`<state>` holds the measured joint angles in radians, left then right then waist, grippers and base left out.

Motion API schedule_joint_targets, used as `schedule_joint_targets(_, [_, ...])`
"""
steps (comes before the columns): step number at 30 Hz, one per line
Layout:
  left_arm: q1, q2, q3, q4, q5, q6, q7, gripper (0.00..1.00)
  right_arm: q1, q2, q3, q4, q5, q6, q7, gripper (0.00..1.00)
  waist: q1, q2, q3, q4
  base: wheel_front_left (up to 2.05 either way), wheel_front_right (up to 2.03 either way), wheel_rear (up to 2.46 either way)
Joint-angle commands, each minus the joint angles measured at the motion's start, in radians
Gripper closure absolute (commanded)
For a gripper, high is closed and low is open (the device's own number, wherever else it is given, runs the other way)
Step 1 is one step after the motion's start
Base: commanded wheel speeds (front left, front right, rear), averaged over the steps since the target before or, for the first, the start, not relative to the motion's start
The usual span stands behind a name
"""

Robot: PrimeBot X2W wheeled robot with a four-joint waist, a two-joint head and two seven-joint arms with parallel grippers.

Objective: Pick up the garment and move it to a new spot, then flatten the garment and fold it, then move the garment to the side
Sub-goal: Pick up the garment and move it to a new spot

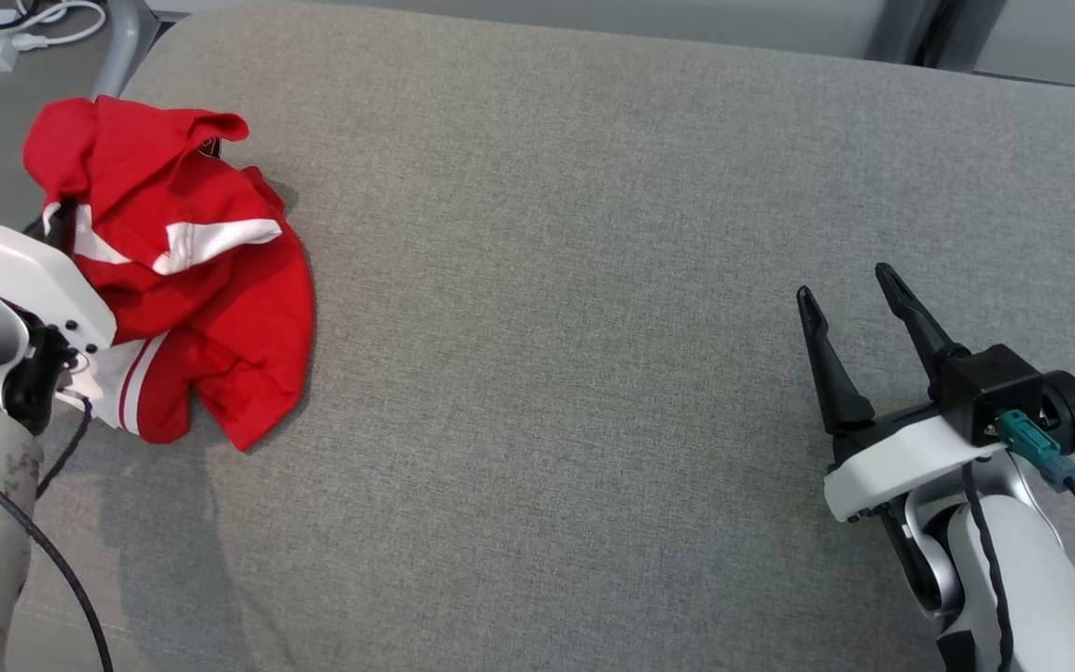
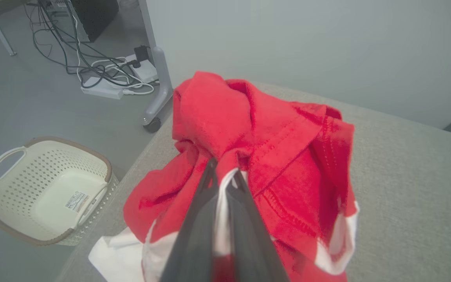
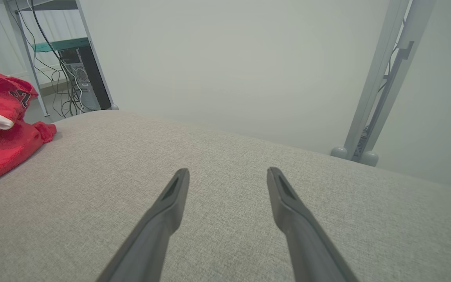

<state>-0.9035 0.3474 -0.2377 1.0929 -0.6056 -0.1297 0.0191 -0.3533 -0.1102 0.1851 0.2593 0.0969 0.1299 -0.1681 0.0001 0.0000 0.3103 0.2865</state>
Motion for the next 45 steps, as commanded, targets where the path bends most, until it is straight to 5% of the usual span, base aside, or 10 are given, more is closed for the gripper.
schedule_joint_targets(1, [-0.032, 0.019, -0.003, -0.001, 0.014, -0.001, -0.031, 1.0, 0.017, -0.003, -0.005, 0.001, 0.0, 0.002, -0.009, 0.0, -0.0001, 0.0, -0.021, 0.011, 0.0, 0.0, 0.0])
schedule_joint_targets(13, [-0.069, 0.074, -0.009, -0.104, 0.054, 0.04, -0.226, 1.0, 0.094, 0.025, -0.016, 0.035, 0.036, 0.002, -0.04, 0.0, -0.0001, 0.0, -0.188, 0.022, 0.0, 0.0, 0.0])
schedule_joint_targets(23, [0.151, 0.066, -0.032, -0.419, 0.074, 0.13, -0.23, 1.0, 0.164, 0.042, -0.036, 0.03, 0.061, 0.002, -0.055, 0.0, -0.0001, 0.0, -0.288, -0.016, 0.0, 0.0, 0.0])
schedule_joint_targets(36, [0.562, 0.08, -0.069, -1.08, 0.089, 0.333, -0.069, 1.0, 0.178, 0.053, -0.038, -0.007, 0.063, 0.001, -0.048, 0.0, -0.0001, 0.0, -0.297, -0.206, 0.0, 0.0, 0.0])
schedule_joint_targets(45, [0.592, 0.038, -0.155, -1.231, 0.104, 0.345, -0.02, 1.0, 0.175, 0.056, -0.063, -0.045, 0.04, 0.001, -0.046, 0.0, -0.0001, 0.0, -0.238, -0.356, 0.0, 0.0, 0.0])
